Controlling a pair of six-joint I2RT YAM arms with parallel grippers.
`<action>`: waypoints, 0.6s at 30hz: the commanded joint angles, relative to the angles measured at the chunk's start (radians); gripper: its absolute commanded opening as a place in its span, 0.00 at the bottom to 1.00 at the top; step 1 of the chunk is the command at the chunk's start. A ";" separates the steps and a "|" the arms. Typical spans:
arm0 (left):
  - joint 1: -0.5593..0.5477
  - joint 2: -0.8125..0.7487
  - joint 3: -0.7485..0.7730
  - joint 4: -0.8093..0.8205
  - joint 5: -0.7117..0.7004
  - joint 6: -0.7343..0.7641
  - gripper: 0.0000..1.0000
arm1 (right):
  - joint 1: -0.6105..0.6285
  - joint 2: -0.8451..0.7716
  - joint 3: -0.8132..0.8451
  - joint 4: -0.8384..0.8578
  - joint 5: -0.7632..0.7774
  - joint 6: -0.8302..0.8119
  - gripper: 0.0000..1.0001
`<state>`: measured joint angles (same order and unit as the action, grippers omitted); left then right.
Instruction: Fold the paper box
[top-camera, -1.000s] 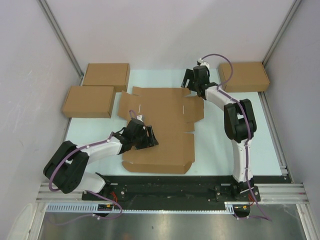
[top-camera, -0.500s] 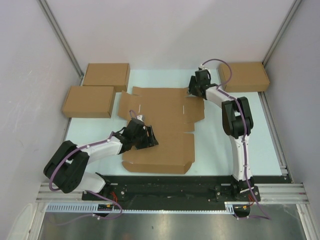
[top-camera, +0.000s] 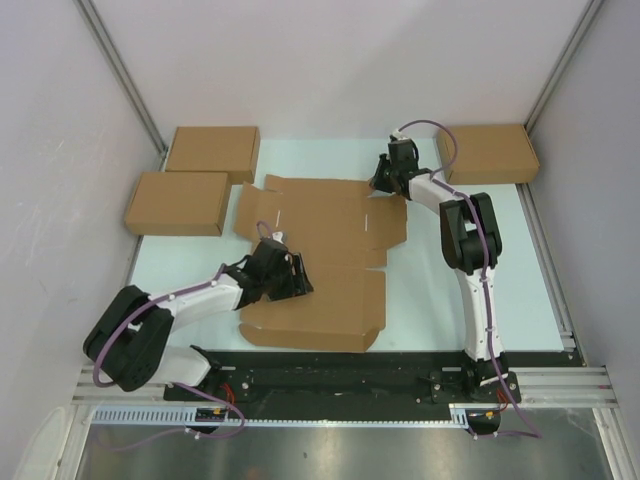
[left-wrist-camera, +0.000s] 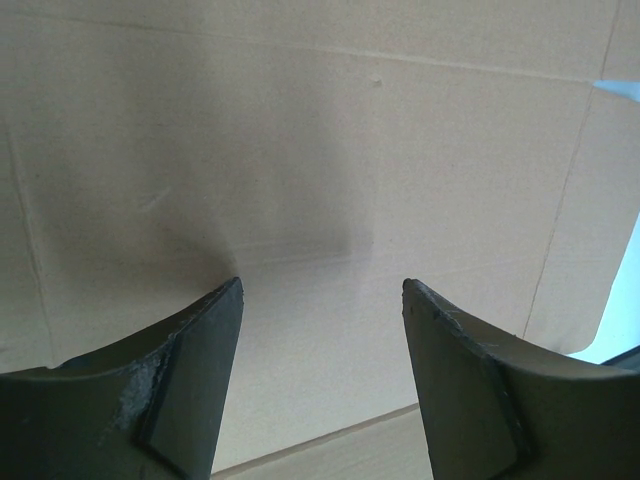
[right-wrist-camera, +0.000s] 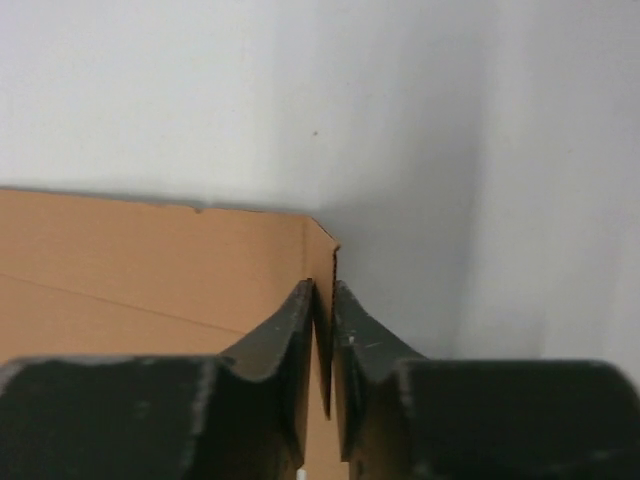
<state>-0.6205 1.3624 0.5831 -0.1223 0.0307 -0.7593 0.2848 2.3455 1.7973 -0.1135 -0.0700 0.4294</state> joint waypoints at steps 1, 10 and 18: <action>0.001 -0.054 -0.009 -0.103 -0.057 0.026 0.72 | -0.001 -0.054 -0.041 0.032 -0.016 0.005 0.14; 0.001 -0.114 0.081 -0.132 -0.078 0.061 0.74 | -0.006 -0.290 -0.326 0.049 0.070 -0.035 0.12; 0.001 -0.003 0.113 -0.070 -0.013 0.015 0.72 | -0.013 -0.426 -0.388 0.020 0.159 -0.081 0.12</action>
<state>-0.6205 1.3132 0.6704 -0.2314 -0.0200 -0.7174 0.2783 2.0281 1.4117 -0.1020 0.0307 0.3885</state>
